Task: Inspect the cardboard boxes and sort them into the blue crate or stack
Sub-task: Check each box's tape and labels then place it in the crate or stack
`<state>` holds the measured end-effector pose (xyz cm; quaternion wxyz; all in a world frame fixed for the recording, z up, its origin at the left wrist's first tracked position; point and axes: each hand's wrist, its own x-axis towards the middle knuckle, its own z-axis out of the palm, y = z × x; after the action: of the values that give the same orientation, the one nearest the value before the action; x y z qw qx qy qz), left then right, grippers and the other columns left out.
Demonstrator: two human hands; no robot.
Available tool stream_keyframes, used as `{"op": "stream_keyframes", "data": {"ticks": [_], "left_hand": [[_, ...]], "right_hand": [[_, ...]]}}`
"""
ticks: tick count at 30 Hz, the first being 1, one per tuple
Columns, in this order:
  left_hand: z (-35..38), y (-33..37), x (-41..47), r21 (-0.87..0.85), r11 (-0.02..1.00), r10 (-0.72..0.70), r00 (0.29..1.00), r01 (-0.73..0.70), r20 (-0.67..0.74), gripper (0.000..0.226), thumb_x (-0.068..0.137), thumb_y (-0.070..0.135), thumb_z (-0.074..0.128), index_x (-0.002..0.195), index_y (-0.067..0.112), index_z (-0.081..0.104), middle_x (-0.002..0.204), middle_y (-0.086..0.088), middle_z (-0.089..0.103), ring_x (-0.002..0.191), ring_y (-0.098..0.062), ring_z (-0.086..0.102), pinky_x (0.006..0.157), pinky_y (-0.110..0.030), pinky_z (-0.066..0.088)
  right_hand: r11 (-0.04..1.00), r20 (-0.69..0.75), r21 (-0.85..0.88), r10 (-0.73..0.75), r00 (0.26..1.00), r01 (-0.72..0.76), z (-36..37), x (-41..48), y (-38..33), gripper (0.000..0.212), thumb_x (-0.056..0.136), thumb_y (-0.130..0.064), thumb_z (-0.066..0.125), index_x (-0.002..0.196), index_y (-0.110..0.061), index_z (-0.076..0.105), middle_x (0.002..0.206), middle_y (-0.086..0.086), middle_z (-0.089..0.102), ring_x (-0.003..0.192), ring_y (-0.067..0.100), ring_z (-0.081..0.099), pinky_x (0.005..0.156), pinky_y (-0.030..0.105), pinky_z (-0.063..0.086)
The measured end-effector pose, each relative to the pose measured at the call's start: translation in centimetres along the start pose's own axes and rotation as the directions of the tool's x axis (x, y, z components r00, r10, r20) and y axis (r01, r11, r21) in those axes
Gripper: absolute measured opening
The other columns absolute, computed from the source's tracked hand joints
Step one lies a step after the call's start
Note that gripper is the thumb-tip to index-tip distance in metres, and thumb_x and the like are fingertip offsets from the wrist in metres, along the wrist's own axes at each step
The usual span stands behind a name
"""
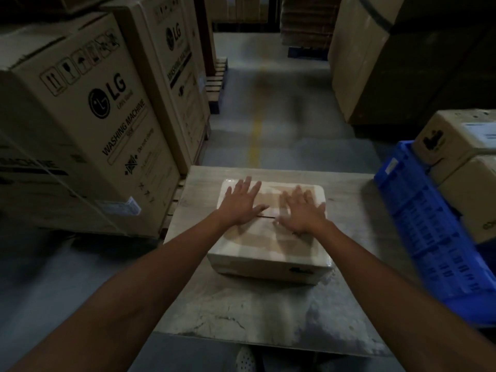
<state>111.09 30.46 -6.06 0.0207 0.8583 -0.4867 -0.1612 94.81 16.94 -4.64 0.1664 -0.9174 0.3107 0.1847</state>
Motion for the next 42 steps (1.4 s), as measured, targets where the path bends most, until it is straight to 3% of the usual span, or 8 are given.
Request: {"op": "stream_keyframes", "data": {"ticks": [7,16,21,26,29,34,38,42], "left_hand": [[3.0,-0.4,-0.6,0.059,0.998,0.018,0.999,-0.016,-0.035,0.077,0.098,0.069,0.017,0.158,0.030,-0.011,0.164,-0.002,-0.025,0.151,-0.027,-0.023,0.120,-0.057,-0.009],[3.2,0.1,-2.5,-0.416,0.847,-0.466,0.837,0.330,-0.285,0.083,0.094,0.061,0.051,0.157,0.016,0.019,0.162,-0.022,0.016,0.139,-0.045,0.032,0.109,-0.054,0.035],[0.8,-1.5,-1.5,-0.822,0.491,-0.656,0.743,0.290,-0.130,0.069,0.094,0.045,0.062,0.148,0.007,0.041,0.144,-0.020,0.052,0.132,-0.039,0.048,0.108,-0.043,0.040],[-1.2,-2.3,-1.9,-0.894,0.391,-0.727,0.669,0.220,-0.153,0.062,0.084,0.064,0.048,0.114,0.012,0.066,0.119,-0.017,0.063,0.109,-0.037,0.059,0.094,-0.044,0.048],[-3.4,-1.4,-3.2,-0.953,0.291,-0.788,0.587,0.088,-0.187,0.040,0.099,0.053,0.045,0.096,0.014,0.054,0.104,-0.010,0.061,0.098,-0.032,0.058,0.087,-0.045,0.048],[-2.6,-0.2,-7.9,-0.953,0.302,-0.779,0.568,-0.031,-0.265,0.047,0.090,0.070,0.043,0.094,0.023,0.045,0.107,-0.011,0.057,0.095,-0.025,0.058,0.079,-0.044,0.053],[1.9,-0.2,-11.8,-0.930,0.365,-0.749,0.576,-0.051,-0.326,0.034,0.098,0.041,0.057,0.107,0.012,0.041,0.112,-0.014,0.054,0.098,-0.025,0.059,0.070,-0.031,0.055],[4.6,-0.2,-15.0,-0.888,0.455,-0.669,0.631,-0.072,-0.393,0.031,0.100,0.026,0.055,0.117,0.004,0.042,0.116,-0.016,0.051,0.098,-0.022,0.057,0.068,-0.017,0.051]], "right_hand": [[0.999,-0.034,0.048,0.017,0.999,-0.015,1.3,-0.2,2.5,0.082,0.099,-0.064,0.040,0.161,-0.033,-0.005,0.166,0.003,-0.026,0.153,0.028,-0.021,0.121,0.063,0.005],[0.875,-0.171,0.479,0.171,0.970,-0.070,4.1,-2.7,4.5,0.086,0.097,-0.047,0.061,0.162,-0.026,0.009,0.164,0.009,-0.029,0.155,0.033,0.002,0.121,0.049,0.026],[0.569,-0.213,0.822,0.360,0.908,-0.033,3.1,-3.1,4.5,0.090,0.088,-0.031,0.077,0.159,-0.021,0.022,0.159,0.014,0.029,0.141,0.035,0.039,0.109,0.042,0.039],[0.586,-0.285,0.809,0.452,0.845,-0.040,0.8,-4.1,3.9,0.073,0.092,-0.043,0.068,0.153,-0.025,0.031,0.141,0.019,0.040,0.122,0.038,0.052,0.101,0.044,0.047],[0.539,-0.343,0.842,0.551,0.761,-0.011,-1.2,-5.3,2.8,0.054,0.097,-0.054,0.055,0.137,-0.017,0.048,0.130,0.014,0.053,0.105,0.030,0.058,0.081,0.034,0.044],[0.282,-0.277,0.954,0.710,0.648,0.100,-1.1,-7.8,0.7,0.048,0.096,-0.060,0.053,0.114,-0.015,0.053,0.107,0.002,0.058,0.089,0.018,0.056,0.063,0.030,0.037],[0.253,-0.301,0.953,0.709,0.638,0.168,3.0,-9.4,-0.3,0.033,0.096,-0.041,0.063,0.109,-0.015,0.048,0.110,0.006,0.061,0.094,0.020,0.062,0.067,0.026,0.049],[0.294,-0.316,0.945,0.691,0.650,0.146,6.3,-10.7,0.2,0.028,0.092,-0.035,0.061,0.107,-0.018,0.043,0.113,0.009,0.061,0.098,0.026,0.064,0.080,0.044,0.057]]}}
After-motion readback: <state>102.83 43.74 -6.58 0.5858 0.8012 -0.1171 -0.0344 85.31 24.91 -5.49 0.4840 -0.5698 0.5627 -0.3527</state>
